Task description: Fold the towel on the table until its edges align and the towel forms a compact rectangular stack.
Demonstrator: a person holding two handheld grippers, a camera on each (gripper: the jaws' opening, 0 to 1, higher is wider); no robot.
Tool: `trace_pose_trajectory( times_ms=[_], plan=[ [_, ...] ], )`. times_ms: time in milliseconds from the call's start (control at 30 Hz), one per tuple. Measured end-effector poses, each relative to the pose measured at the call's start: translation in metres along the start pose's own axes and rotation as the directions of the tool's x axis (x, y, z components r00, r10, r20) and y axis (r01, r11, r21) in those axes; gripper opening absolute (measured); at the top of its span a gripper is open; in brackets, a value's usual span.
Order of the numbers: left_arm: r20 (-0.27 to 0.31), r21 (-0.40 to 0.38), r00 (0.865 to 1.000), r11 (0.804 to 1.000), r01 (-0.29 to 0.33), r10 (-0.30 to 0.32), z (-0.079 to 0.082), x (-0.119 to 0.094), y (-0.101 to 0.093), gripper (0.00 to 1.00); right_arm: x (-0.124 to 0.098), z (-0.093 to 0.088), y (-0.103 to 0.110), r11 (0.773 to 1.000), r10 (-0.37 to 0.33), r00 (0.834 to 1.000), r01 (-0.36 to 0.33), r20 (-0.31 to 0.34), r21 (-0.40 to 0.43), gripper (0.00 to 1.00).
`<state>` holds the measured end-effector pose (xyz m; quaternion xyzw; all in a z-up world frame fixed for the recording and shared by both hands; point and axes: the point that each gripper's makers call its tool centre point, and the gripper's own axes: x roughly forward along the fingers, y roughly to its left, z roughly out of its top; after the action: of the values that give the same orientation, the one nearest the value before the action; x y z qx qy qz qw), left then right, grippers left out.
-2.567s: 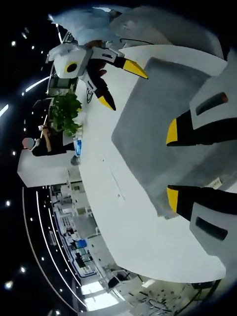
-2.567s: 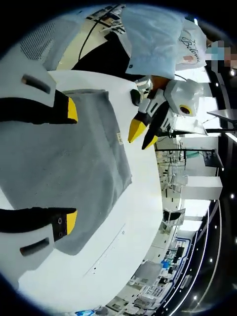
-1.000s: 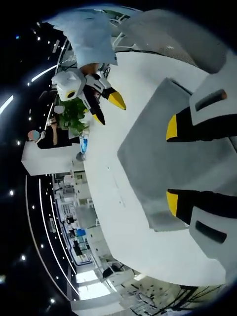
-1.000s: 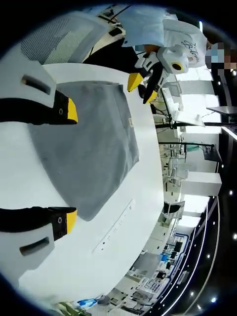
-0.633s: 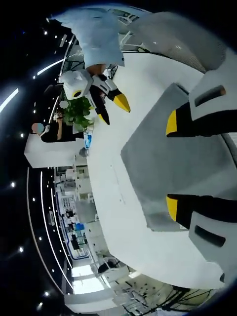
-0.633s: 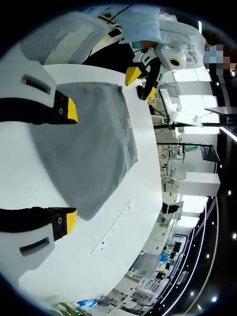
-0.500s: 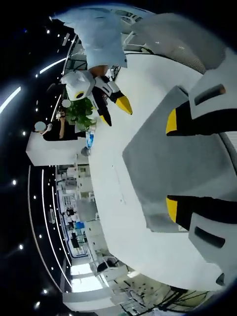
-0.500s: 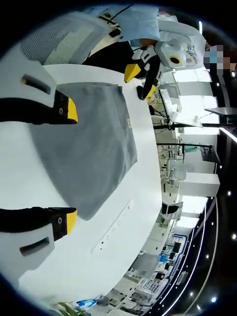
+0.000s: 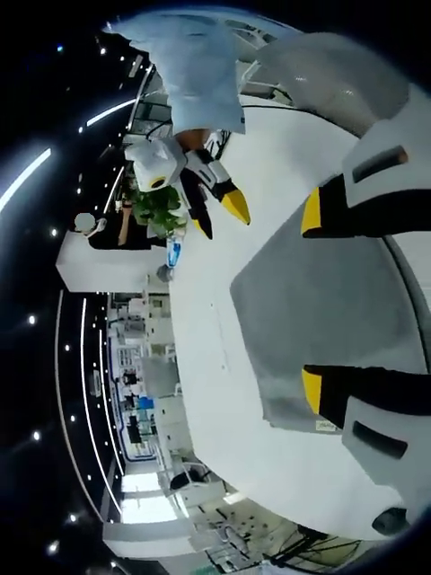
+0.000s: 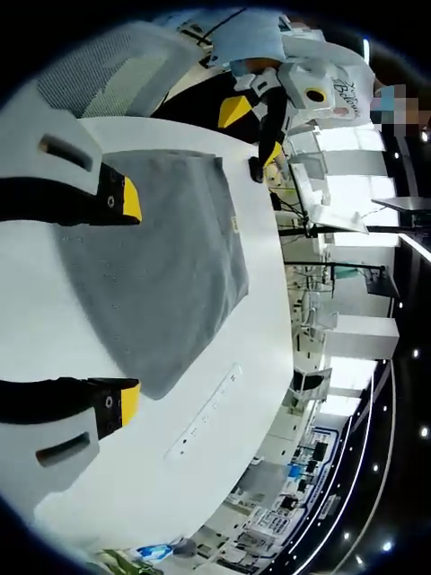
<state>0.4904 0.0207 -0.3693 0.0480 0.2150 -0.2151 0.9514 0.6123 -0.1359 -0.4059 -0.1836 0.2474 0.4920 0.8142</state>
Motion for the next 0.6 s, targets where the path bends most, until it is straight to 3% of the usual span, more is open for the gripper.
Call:
trace_pose_trajectory(
  times_ms=[333, 600],
  plan=[
    [-0.003, -0.015, 1.000, 1.000, -0.014, 0.014, -0.001, -0.001, -0.006, 0.61, 0.002, 0.000, 0.006, 1.000, 0.011, 1.000, -0.012, -0.007, -0.007, 0.69],
    [-0.001, -0.025, 1.000, 0.999, -0.028, 0.028, -0.002, 0.001, -0.016, 0.61, 0.015, -0.005, -0.006, 1.000, 0.021, 1.000, -0.021, -0.018, -0.012, 0.68]
  ],
)
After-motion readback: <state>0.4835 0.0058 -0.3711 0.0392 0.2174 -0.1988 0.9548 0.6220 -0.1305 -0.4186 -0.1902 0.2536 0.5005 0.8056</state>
